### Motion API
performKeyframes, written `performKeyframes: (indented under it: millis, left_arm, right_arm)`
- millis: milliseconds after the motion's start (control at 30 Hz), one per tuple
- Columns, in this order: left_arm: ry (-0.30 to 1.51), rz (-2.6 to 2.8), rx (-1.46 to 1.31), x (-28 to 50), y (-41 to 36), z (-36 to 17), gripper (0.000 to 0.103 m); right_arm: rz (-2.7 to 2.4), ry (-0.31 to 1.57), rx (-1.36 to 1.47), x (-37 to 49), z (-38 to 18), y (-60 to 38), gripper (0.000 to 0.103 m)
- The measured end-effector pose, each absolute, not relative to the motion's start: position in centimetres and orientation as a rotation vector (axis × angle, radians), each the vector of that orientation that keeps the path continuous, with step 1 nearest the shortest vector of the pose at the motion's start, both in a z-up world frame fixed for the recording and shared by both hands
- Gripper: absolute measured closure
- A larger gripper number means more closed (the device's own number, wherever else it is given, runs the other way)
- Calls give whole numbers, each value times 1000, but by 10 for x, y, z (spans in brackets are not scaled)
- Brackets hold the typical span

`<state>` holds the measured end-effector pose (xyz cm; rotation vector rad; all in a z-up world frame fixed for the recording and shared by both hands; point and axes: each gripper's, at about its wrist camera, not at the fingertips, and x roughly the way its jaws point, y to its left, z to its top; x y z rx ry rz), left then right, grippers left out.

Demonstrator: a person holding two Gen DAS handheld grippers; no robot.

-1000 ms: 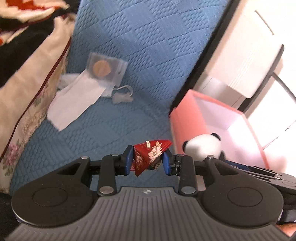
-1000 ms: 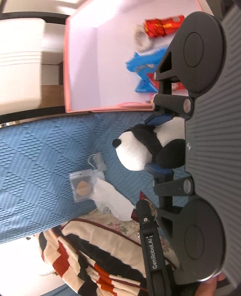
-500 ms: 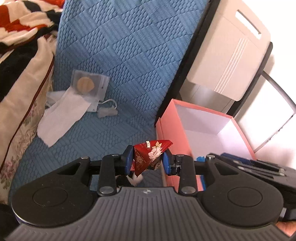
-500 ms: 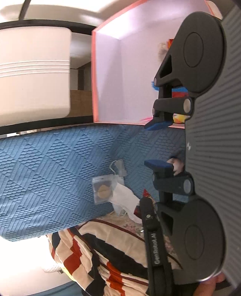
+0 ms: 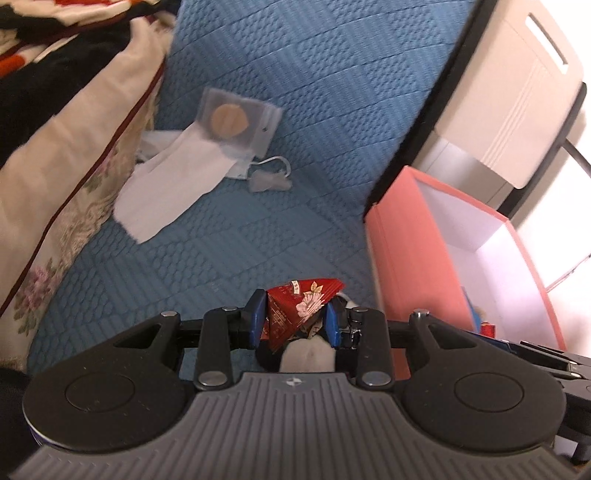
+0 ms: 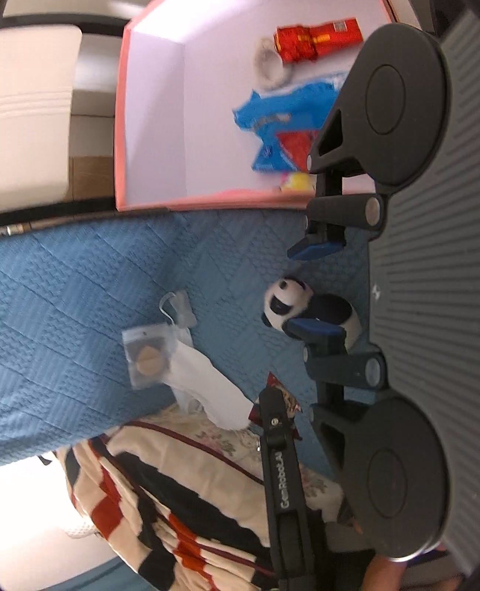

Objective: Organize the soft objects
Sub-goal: 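Carry the panda with the right tool into the box while the left carries the red packet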

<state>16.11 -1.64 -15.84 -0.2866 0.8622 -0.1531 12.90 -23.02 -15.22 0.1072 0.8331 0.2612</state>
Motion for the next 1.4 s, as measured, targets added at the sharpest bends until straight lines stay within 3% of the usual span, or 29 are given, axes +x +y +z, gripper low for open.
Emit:
performKeyframes:
  millis: [267,567,800,1067,1400]
  left_arm:
    - [883,-123,-307,165,3,-181,65]
    - [906,-102,-318,174,19,-195,65]
    - [914,-86,-337,181,24,-203,65]
    - [918,-82,-349,185,27,-206,65]
    - [901,-93,-328,176,22,-195,65]
  right_arm:
    - [254,900,156,142,-180,-207,64]
    - [213,1019,262,166,-220,-201,54]
    - [222,1041,283,180,-234,-196,53]
    - [235,1043,307,185,-243,-190,53]
    - [248,1006,199,175,-226,-180,62]
